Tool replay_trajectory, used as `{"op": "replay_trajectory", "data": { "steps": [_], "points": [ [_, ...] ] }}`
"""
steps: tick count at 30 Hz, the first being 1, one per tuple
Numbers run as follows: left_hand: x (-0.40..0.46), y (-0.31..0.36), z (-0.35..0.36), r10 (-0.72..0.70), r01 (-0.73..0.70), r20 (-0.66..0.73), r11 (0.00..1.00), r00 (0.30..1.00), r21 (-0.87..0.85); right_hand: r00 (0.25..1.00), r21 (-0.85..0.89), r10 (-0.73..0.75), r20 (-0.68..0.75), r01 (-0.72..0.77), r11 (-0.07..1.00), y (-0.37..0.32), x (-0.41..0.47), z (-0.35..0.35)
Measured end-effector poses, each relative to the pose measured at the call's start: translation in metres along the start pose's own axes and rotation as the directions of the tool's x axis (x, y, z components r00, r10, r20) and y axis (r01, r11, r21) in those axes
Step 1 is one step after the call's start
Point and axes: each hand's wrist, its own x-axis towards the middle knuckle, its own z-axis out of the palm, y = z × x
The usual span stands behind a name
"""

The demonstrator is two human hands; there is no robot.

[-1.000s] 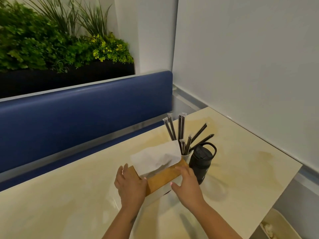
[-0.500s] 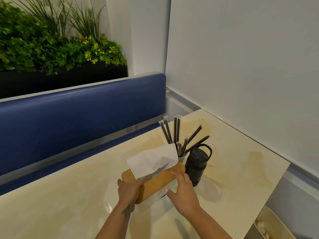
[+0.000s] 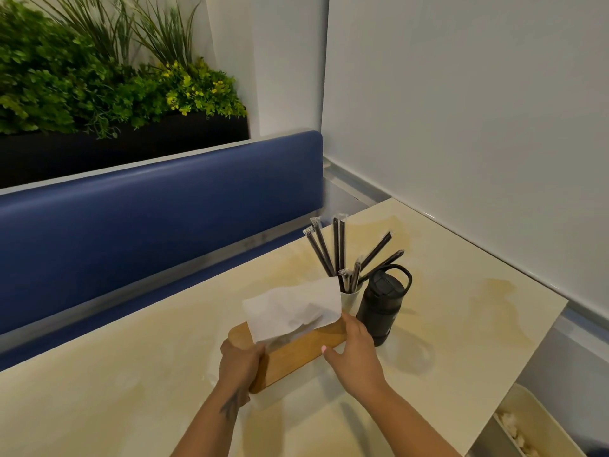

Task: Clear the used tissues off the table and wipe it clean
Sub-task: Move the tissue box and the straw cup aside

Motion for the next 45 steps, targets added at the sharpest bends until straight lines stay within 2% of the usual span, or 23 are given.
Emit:
{"op": "replay_trajectory", "data": {
  "steps": [3, 9, 15, 18, 26, 32, 36, 41, 45],
  "points": [
    [-0.004, -0.001, -0.006, -0.009, 0.009, -0.002, 1.0, 1.0, -0.005, 0.999, -0.009, 0.04, 0.007, -0.04, 0.999, 0.0, 0.004, 0.0],
    [-0.009, -0.007, -0.015, 0.005, -0.007, 0.03, 0.999, 1.0, 0.044, 0.979, 0.117, 0.131, 0.155, -0.15, 0.982, 0.001, 0.005, -0.004],
    [-0.025, -0.014, -0.006, 0.058, -0.06, 0.046, 0.998, 0.997, 0.036, 0.96, 0.049, 0.239, 0.15, -0.248, 0.967, 0.005, -0.003, -0.014],
    [-0.032, -0.021, 0.004, 0.048, -0.051, 0.067, 0.998, 0.997, 0.04, 0.955, 0.021, 0.277, 0.109, -0.281, 0.96, 0.018, -0.011, -0.02],
    [-0.056, -0.024, 0.05, 0.075, -0.118, 0.196, 0.968, 0.978, 0.223, 0.937, 0.026, 0.345, -0.052, -0.344, 0.939, 0.045, -0.041, -0.067],
    [-0.078, -0.034, 0.091, 0.176, -0.241, 0.303, 0.951, 0.937, 0.192, 0.897, 0.025, 0.418, -0.146, -0.419, 0.908, 0.08, -0.062, -0.105],
    [-0.086, -0.034, 0.123, 0.189, -0.261, 0.361, 0.952, 0.913, 0.162, 0.852, 0.063, 0.469, -0.235, -0.468, 0.882, 0.101, -0.068, -0.126],
    [-0.092, -0.042, 0.16, 0.202, -0.247, 0.339, 0.965, 0.919, 0.093, 0.793, 0.082, 0.512, -0.331, -0.516, 0.852, 0.126, -0.063, -0.152],
    [-0.099, -0.014, 0.193, 0.203, -0.272, 0.382, 0.953, 0.902, 0.136, 0.763, 0.115, 0.529, -0.371, -0.528, 0.842, 0.142, -0.051, -0.174]
  ]
}}
